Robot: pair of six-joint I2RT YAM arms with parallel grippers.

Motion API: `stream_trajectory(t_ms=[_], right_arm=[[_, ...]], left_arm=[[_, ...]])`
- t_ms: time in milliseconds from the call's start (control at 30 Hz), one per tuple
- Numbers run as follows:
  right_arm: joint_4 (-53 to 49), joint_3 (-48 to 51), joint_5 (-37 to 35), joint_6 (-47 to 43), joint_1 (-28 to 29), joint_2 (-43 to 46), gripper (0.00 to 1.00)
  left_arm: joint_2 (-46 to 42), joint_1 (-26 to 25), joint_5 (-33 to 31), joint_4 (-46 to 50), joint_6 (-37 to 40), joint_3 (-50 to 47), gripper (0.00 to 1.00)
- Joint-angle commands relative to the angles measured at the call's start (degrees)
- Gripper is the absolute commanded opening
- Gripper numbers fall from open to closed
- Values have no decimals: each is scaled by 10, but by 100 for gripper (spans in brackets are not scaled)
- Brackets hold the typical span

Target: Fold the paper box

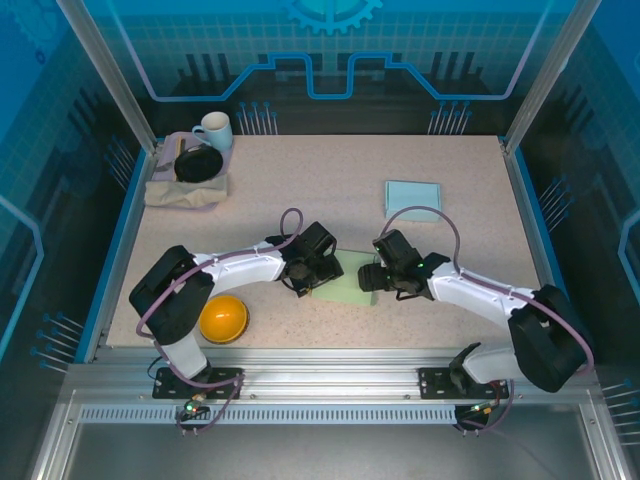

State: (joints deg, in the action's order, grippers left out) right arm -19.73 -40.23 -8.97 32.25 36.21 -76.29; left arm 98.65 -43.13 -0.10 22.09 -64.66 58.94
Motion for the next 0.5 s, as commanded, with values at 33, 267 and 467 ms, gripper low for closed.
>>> stream_trajectory(t_ms=[33,267,467], right_arm=[[-56,-21,-9,34,-5,44,71],[-46,14,34,101,4,81,66],[11,51,48,138,22,65,64]], left_arm=[[17,-2,5,7,-15,-9,75],[15,-3,3,6,-17,-14,75],[16,-4,3,7,-17,-14,75]])
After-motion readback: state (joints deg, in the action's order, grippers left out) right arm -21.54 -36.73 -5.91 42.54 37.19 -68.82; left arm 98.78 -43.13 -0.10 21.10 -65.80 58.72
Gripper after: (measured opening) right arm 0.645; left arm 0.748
